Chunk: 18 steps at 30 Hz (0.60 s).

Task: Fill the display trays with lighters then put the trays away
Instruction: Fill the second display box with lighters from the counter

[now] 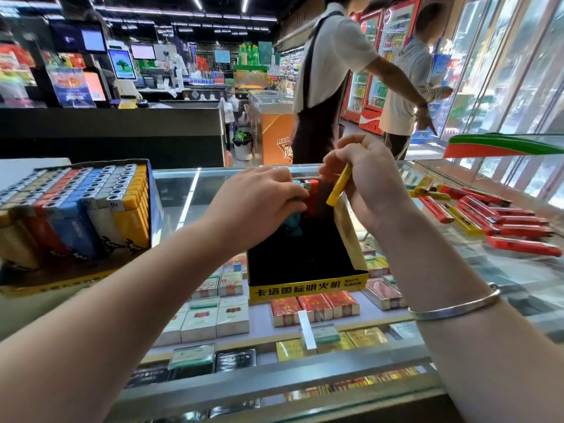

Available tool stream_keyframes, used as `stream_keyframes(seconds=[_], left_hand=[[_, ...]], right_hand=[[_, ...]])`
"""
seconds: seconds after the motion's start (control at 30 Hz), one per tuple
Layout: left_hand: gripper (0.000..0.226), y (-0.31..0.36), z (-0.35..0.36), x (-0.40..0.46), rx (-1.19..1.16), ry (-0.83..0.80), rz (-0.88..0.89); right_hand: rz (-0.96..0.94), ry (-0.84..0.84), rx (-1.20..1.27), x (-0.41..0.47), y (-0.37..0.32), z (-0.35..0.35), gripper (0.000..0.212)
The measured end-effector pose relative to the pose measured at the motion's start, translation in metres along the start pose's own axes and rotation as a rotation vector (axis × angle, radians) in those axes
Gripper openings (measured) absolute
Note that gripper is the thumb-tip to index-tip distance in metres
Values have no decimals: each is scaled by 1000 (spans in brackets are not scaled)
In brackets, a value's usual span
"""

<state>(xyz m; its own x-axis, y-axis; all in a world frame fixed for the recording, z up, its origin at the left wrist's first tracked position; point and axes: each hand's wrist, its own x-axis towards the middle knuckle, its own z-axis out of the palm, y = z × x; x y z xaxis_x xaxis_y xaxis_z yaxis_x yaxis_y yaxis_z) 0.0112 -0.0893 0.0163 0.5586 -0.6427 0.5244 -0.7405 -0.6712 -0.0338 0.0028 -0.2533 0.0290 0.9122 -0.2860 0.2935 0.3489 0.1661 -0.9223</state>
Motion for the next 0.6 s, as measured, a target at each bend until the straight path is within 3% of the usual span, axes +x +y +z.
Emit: stream_keyframes(seconds=[0.1, 0.23, 0.6], left_hand=[[51, -4, -8, 3, 65, -61, 8], [36, -16, -19, 3, 39, -133, -42], [18, -6, -7, 1, -174, 124, -32]], right_hand=[[0, -2, 2, 0, 0, 0, 17], [13, -11, 19, 1, 0, 0, 17], [25, -18, 16, 3, 2, -1, 18]])
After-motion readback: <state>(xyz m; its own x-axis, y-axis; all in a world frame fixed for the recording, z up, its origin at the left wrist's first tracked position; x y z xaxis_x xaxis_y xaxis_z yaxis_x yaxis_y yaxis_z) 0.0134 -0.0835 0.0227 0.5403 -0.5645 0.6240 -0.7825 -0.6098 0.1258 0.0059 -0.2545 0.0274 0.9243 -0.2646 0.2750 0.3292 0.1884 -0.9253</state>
